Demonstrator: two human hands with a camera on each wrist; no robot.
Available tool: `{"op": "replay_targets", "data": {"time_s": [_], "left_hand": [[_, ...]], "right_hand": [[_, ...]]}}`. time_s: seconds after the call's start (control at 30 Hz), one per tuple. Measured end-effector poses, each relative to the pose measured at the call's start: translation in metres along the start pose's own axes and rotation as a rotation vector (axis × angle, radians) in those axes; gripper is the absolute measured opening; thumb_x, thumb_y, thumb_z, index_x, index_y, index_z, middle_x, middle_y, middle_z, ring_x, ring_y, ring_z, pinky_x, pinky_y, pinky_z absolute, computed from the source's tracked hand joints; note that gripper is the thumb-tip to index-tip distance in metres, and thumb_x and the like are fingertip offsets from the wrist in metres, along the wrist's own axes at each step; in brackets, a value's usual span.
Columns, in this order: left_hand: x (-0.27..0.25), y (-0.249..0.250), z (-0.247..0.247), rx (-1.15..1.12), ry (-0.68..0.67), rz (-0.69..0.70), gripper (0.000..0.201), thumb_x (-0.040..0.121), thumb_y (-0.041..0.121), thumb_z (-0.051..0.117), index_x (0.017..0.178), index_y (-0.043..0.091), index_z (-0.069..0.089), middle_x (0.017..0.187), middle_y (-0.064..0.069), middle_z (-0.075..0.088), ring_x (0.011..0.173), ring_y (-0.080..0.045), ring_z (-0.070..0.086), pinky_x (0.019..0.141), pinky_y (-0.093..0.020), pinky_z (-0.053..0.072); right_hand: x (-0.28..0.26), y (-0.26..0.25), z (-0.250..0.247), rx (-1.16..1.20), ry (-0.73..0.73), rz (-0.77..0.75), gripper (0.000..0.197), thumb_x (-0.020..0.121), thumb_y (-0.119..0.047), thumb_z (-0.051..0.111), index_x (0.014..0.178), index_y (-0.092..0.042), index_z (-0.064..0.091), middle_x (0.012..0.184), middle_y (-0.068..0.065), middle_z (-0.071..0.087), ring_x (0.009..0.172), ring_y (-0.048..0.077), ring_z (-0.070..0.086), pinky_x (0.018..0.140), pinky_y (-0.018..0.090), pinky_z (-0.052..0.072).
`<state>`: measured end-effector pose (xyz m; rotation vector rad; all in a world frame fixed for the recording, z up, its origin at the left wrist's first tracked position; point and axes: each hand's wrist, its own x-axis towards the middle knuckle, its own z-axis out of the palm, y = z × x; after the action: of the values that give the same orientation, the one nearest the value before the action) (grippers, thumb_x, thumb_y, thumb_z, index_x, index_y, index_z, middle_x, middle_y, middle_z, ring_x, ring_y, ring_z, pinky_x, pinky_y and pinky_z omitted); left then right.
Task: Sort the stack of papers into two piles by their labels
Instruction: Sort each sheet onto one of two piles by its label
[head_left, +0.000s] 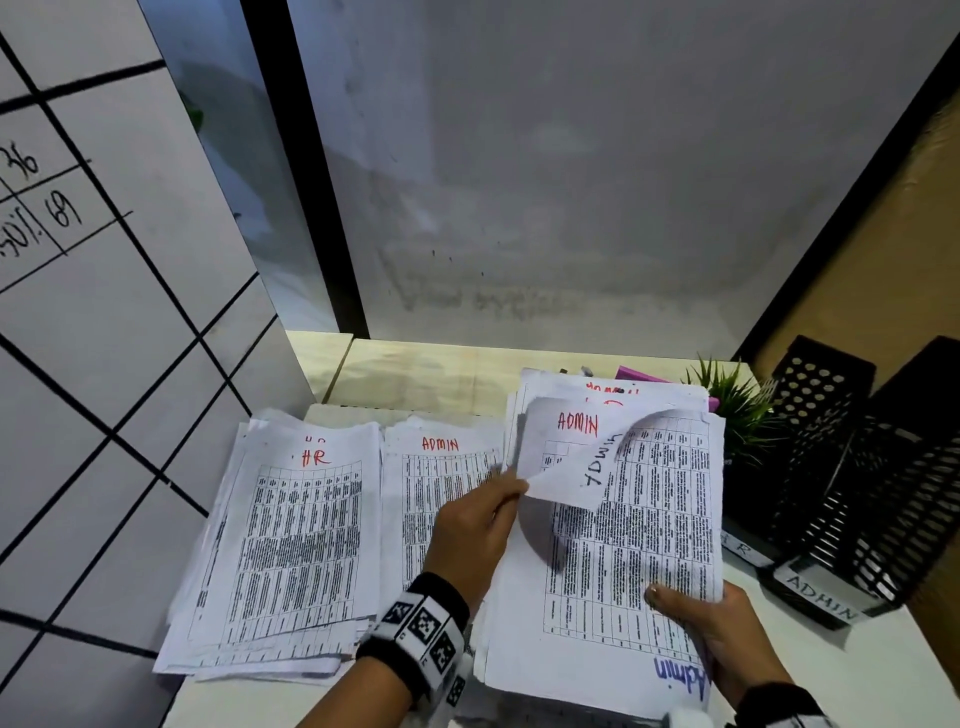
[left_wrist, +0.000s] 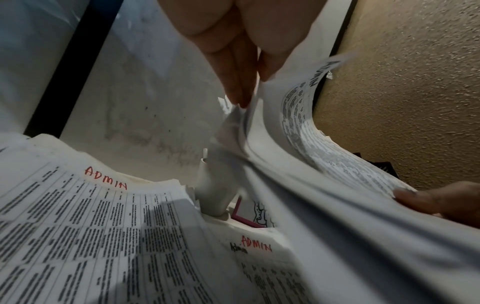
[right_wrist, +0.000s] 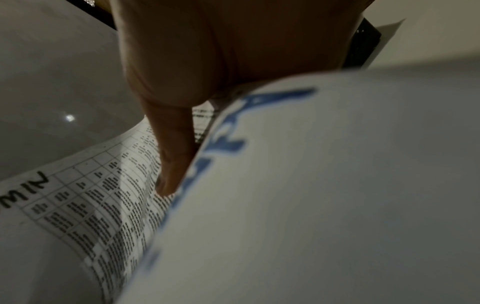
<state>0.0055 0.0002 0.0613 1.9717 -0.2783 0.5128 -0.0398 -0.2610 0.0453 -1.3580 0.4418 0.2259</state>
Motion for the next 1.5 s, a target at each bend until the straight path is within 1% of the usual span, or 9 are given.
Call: {"op": "replay_targets", "data": {"time_s": [0.13, 0.27, 0.47, 0.63, 0.87, 1.03, 1.23, 1.37, 1.5], "left_hand": [[-0.005, 0.004, -0.001, -0.004, 0.027, 0.021, 0.013, 0.090, 0.008, 0.059, 0.099, 0.013, 0.068, 0.137, 0.003, 0.054, 0.127, -0.002, 0.049, 0.101, -0.014, 0.040], [-0.007, 0.016, -0.002, -0.164, 0.055, -0.141, 0.030, 0.092, 0.001, 0.056, 0.098, 0.030, 0.064, 0.108, 0.020, 0.069, 0.105, -0.004, 0.064, 0.087, -0.018, 0.051], [0.000, 0.042, -0.004, -0.349, 0.056, -0.287, 0.018, 0.097, 0.020, 0.050, 0.093, 0.031, 0.063, 0.079, 0.004, 0.067, 0.073, -0.007, 0.061, 0.065, -0.018, 0.045], [0.019, 0.041, 0.000, -0.402, -0.090, -0.535, 0.013, 0.096, 0.022, 0.055, 0.091, 0.017, 0.066, 0.058, -0.007, 0.065, 0.057, -0.016, 0.063, 0.064, -0.034, 0.052], [0.031, 0.008, 0.010, -0.214, 0.049, -0.708, 0.031, 0.070, 0.011, 0.082, 0.085, 0.023, 0.058, 0.082, 0.000, 0.060, 0.076, -0.022, 0.058, 0.074, -0.037, 0.052], [0.025, 0.007, 0.014, -0.245, 0.121, -0.587, 0.016, 0.078, 0.009, 0.073, 0.072, 0.024, 0.069, 0.064, 0.006, 0.064, 0.063, -0.012, 0.056, 0.060, -0.031, 0.048], [0.010, 0.004, 0.013, -0.197, 0.015, -0.359, 0.042, 0.095, 0.016, 0.057, 0.115, 0.052, 0.061, 0.070, 0.013, 0.057, 0.058, -0.008, 0.046, 0.057, -0.024, 0.038], [0.004, 0.010, 0.009, -0.106, 0.017, -0.224, 0.047, 0.095, 0.012, 0.056, 0.131, 0.042, 0.051, 0.060, 0.027, 0.053, 0.051, 0.003, 0.039, 0.054, -0.016, 0.034], [-0.001, 0.013, 0.006, -0.106, 0.137, -0.046, 0.044, 0.087, 0.012, 0.066, 0.123, 0.036, 0.060, 0.130, 0.004, 0.060, 0.112, -0.003, 0.061, 0.096, -0.026, 0.049]], "right_hand": [[0.002, 0.004, 0.002, -0.012, 0.009, -0.005, 0.097, 0.017, -0.029, 0.099, 0.099, 0.010, 0.066, 0.093, 0.028, 0.072, 0.083, 0.044, 0.071, 0.073, 0.046, 0.060], [0.002, 0.002, 0.003, -0.015, 0.000, 0.010, 0.070, 0.041, -0.011, 0.092, 0.101, 0.012, 0.065, 0.096, 0.031, 0.071, 0.082, 0.045, 0.070, 0.074, 0.050, 0.059], [-0.002, -0.004, 0.003, -0.012, 0.052, 0.003, 0.040, 0.055, 0.011, 0.070, 0.094, 0.014, 0.065, 0.089, 0.032, 0.070, 0.071, 0.038, 0.072, 0.061, 0.036, 0.061], [-0.002, -0.003, 0.002, 0.001, 0.056, 0.007, 0.032, 0.067, 0.014, 0.068, 0.099, 0.016, 0.063, 0.088, 0.031, 0.071, 0.074, 0.042, 0.071, 0.071, 0.048, 0.059], [-0.004, -0.005, 0.006, 0.027, -0.018, -0.005, 0.049, 0.055, 0.004, 0.076, 0.101, 0.015, 0.062, 0.093, 0.028, 0.072, 0.081, 0.038, 0.072, 0.063, 0.032, 0.060], [-0.001, -0.004, 0.006, 0.038, -0.013, 0.000, 0.047, 0.060, 0.008, 0.075, 0.105, 0.015, 0.062, 0.095, 0.028, 0.072, 0.085, 0.039, 0.072, 0.070, 0.034, 0.061], [0.003, -0.002, 0.005, 0.031, -0.012, 0.005, 0.077, 0.037, -0.004, 0.089, 0.106, 0.014, 0.061, 0.097, 0.028, 0.072, 0.090, 0.040, 0.071, 0.072, 0.033, 0.060], [0.003, -0.002, 0.006, 0.054, 0.008, 0.019, 0.081, 0.037, -0.007, 0.085, 0.111, 0.014, 0.058, 0.099, 0.027, 0.072, 0.091, 0.039, 0.071, 0.079, 0.036, 0.059], [0.003, 0.000, 0.007, 0.077, 0.033, 0.049, 0.092, 0.034, -0.007, 0.095, 0.115, 0.012, 0.056, 0.103, 0.028, 0.071, 0.096, 0.043, 0.069, 0.098, 0.060, 0.046]]}}
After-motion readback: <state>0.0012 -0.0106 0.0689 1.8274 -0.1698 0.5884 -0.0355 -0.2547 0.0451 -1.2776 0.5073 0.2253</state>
